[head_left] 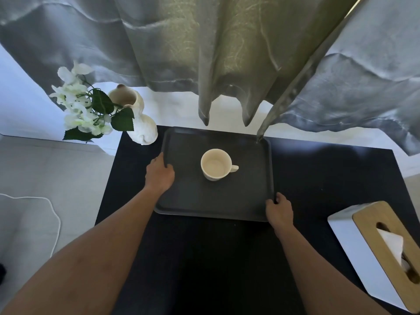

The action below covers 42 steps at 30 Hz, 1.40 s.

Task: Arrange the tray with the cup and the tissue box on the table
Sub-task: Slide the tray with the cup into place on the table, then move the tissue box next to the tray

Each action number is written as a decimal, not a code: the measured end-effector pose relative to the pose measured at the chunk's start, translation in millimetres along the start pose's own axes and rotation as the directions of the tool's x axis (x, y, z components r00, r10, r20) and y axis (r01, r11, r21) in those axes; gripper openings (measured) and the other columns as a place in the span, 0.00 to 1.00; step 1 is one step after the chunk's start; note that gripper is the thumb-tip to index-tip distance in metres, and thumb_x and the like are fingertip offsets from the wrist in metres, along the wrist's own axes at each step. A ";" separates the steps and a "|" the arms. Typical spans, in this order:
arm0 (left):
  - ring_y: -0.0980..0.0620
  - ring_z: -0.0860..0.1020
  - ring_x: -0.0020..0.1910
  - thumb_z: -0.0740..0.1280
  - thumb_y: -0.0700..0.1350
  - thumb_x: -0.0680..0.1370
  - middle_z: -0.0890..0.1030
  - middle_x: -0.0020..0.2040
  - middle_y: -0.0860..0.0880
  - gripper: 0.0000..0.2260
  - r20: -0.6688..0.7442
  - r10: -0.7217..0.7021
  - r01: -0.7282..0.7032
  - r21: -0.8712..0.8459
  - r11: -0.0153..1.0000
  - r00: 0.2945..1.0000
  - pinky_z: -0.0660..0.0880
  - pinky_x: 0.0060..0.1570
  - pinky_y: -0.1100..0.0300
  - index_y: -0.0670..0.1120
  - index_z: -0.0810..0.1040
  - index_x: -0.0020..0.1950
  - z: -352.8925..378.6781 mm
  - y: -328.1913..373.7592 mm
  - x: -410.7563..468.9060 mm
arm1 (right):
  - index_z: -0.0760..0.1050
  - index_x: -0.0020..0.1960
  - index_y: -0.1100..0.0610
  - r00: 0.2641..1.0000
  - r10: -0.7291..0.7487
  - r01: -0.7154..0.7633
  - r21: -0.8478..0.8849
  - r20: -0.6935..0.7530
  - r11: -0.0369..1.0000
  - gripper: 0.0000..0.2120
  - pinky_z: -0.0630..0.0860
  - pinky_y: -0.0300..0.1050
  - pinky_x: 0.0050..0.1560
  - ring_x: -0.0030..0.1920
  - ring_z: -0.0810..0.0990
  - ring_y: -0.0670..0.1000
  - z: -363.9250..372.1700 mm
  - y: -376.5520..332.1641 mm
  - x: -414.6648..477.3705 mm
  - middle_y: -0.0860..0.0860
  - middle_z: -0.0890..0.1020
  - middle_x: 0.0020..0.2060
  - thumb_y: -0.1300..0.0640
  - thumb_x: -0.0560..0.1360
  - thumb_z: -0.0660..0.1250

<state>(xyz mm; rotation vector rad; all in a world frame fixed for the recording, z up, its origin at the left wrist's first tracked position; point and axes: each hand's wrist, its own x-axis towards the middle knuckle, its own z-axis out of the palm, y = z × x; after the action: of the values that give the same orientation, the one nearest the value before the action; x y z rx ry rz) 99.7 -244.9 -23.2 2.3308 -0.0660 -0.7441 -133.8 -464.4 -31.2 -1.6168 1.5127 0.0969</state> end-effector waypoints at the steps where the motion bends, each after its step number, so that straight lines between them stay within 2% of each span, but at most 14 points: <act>1: 0.38 0.69 0.67 0.55 0.48 0.75 0.70 0.70 0.39 0.27 -0.019 0.002 -0.001 0.014 1.000 1.000 0.67 0.65 0.39 0.46 0.64 0.74 2.1 1.7 -1.6 | 0.58 0.78 0.58 1.000 -0.007 0.007 0.000 0.000 1.000 0.28 0.67 0.55 0.68 0.71 0.69 0.59 -2.1 -0.7 -1.9 0.57 0.66 0.74 0.58 0.79 0.61; 4: 0.38 0.68 0.68 0.57 0.45 0.78 0.69 0.70 0.39 0.23 -0.132 0.043 -0.037 0.045 0.998 0.990 0.65 0.67 0.40 0.43 0.65 0.73 9.2 8.4 -11.3 | 0.59 0.77 0.58 0.998 -0.056 0.056 -0.007 0.000 0.998 0.27 0.68 0.53 0.67 0.70 0.69 0.58 -13.8 0.5 -9.1 0.57 0.66 0.74 0.58 0.80 0.61; 7: 0.40 0.74 0.63 0.57 0.44 0.79 0.75 0.64 0.41 0.17 -0.244 0.141 -0.139 0.027 0.990 0.960 0.69 0.64 0.42 0.44 0.73 0.66 11.9 15.7 -19.7 | 0.66 0.74 0.58 0.993 -0.122 0.122 -0.015 -0.001 0.992 0.22 0.69 0.47 0.61 0.66 0.73 0.55 -29.1 -1.3 -13.9 0.56 0.71 0.70 0.57 0.81 0.59; 10: 0.43 0.77 0.58 0.57 0.43 0.79 0.80 0.58 0.44 0.13 -0.319 0.226 -0.234 0.012 0.972 0.920 0.70 0.59 0.50 0.45 0.77 0.60 14.6 38.7 -32.2 | 0.74 0.66 0.58 0.982 -0.188 0.188 -0.044 -0.012 0.981 0.16 0.68 0.42 0.50 0.47 0.76 0.45 -54.6 -2.9 -16.1 0.53 0.80 0.56 0.56 0.82 0.57; 12: 0.43 0.78 0.55 0.57 0.44 0.79 0.81 0.55 0.44 0.12 -0.354 0.264 -0.290 -0.022 0.957 0.897 0.70 0.55 0.53 0.44 0.78 0.57 14.6 58.5 -40.0 | 0.77 0.60 0.58 0.977 -0.214 0.213 -0.022 -0.023 0.977 0.13 0.70 0.42 0.45 0.41 0.75 0.42 -68.4 -2.5 -13.0 0.49 0.80 0.45 0.56 0.81 0.58; 15: 0.41 0.79 0.52 0.58 0.44 0.80 0.82 0.53 0.42 0.12 -0.357 0.349 -0.375 -0.004 0.927 0.867 0.71 0.51 0.52 0.42 0.78 0.55 23.8 89.7 -59.6 | 0.79 0.56 0.59 0.960 -0.278 0.279 0.009 -0.028 0.960 0.13 0.78 0.51 0.53 0.42 0.79 0.46 -94.9 0.6 -13.6 0.50 0.81 0.42 0.56 0.81 0.58; 22: 0.44 0.81 0.48 0.59 0.46 0.79 0.85 0.46 0.46 0.11 -0.205 0.543 -0.545 0.050 0.837 0.814 0.73 0.49 0.53 0.47 0.80 0.51 101.5 155.6 -133.4 | 0.77 0.49 0.55 0.910 -0.411 0.411 -0.017 -0.047 0.912 0.10 0.76 0.51 0.51 0.43 0.79 0.52 -186.2 30.7 -24.4 0.54 0.81 0.43 0.56 0.80 0.58; 26: 0.48 0.79 0.47 0.60 0.47 0.79 0.84 0.46 0.48 0.09 -0.090 0.602 -0.600 0.052 0.798 0.793 0.73 0.49 0.55 0.49 0.80 0.51 157.6 185.3 -176.5 | 0.79 0.51 0.63 0.904 -0.407 0.404 -0.048 -0.132 0.913 0.15 0.71 0.47 0.43 0.44 0.79 0.56 -237.8 66.0 -29.4 0.57 0.81 0.43 0.55 0.80 0.57; 28: 0.52 0.78 0.45 0.61 0.47 0.79 0.83 0.44 0.50 0.07 -0.005 0.623 -0.622 0.049 0.781 0.782 0.73 0.49 0.55 0.50 0.78 0.51 185.2 197.0 -196.2 | 0.79 0.49 0.65 0.908 -0.368 0.371 -0.023 -0.199 0.928 0.16 0.76 0.50 0.42 0.45 0.81 0.60 -260.7 88.4 -28.8 0.60 0.82 0.43 0.55 0.81 0.57; 32: 0.55 0.78 0.42 0.62 0.47 0.80 0.79 0.40 0.54 0.05 0.126 0.638 -0.647 0.054 0.760 0.760 0.74 0.45 0.58 0.51 0.76 0.51 240.3 215.6 -231.7 | 0.78 0.44 0.60 0.895 -0.319 0.353 0.060 -0.312 0.934 0.13 0.72 0.39 0.39 0.37 0.77 0.47 -297.0 134.0 -29.6 0.53 0.80 0.38 0.56 0.81 0.58; 34: 0.54 0.78 0.45 0.62 0.48 0.79 0.79 0.42 0.54 0.05 0.174 0.611 -0.627 0.057 0.777 0.772 0.72 0.45 0.58 0.52 0.76 0.53 268.5 222.0 -245.5 | 0.78 0.43 0.60 0.893 -0.274 0.320 0.076 -0.357 0.944 0.13 0.71 0.37 0.38 0.35 0.76 0.45 -312.0 160.8 -29.8 0.53 0.80 0.37 0.56 0.80 0.58; 37: 0.52 0.77 0.53 0.62 0.50 0.78 0.78 0.54 0.51 0.12 0.264 0.576 -0.610 0.064 0.790 0.774 0.74 0.54 0.54 0.51 0.75 0.60 300.3 229.4 -260.6 | 0.77 0.42 0.57 0.906 -0.156 0.229 0.145 -0.393 0.963 0.12 0.75 0.43 0.41 0.39 0.79 0.50 -326.3 200.1 -28.1 0.53 0.80 0.37 0.56 0.80 0.59; 39: 0.51 0.75 0.56 0.61 0.51 0.78 0.76 0.59 0.49 0.16 0.292 0.558 -0.607 0.114 0.786 0.777 0.75 0.57 0.50 0.50 0.72 0.65 314.7 234.6 -266.4 | 0.77 0.45 0.57 0.913 -0.067 0.160 0.203 -0.403 0.966 0.11 0.75 0.47 0.45 0.40 0.79 0.50 -331.2 222.7 -27.4 0.54 0.80 0.40 0.54 0.81 0.59; 42: 0.49 0.74 0.58 0.60 0.51 0.78 0.73 0.63 0.46 0.18 0.301 0.509 -0.575 0.196 0.794 0.806 0.74 0.57 0.49 0.49 0.70 0.67 328.5 239.8 -270.6 | 0.74 0.54 0.58 0.934 0.063 0.047 0.296 -0.351 0.954 0.12 0.73 0.48 0.48 0.44 0.78 0.50 -328.9 248.7 -26.7 0.54 0.79 0.45 0.50 0.81 0.59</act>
<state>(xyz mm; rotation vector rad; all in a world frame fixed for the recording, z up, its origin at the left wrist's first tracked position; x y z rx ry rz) -264.5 -559.3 61.5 2.2822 -0.9740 -0.7320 -510.0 -615.4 48.5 -1.4309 1.7103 -0.4277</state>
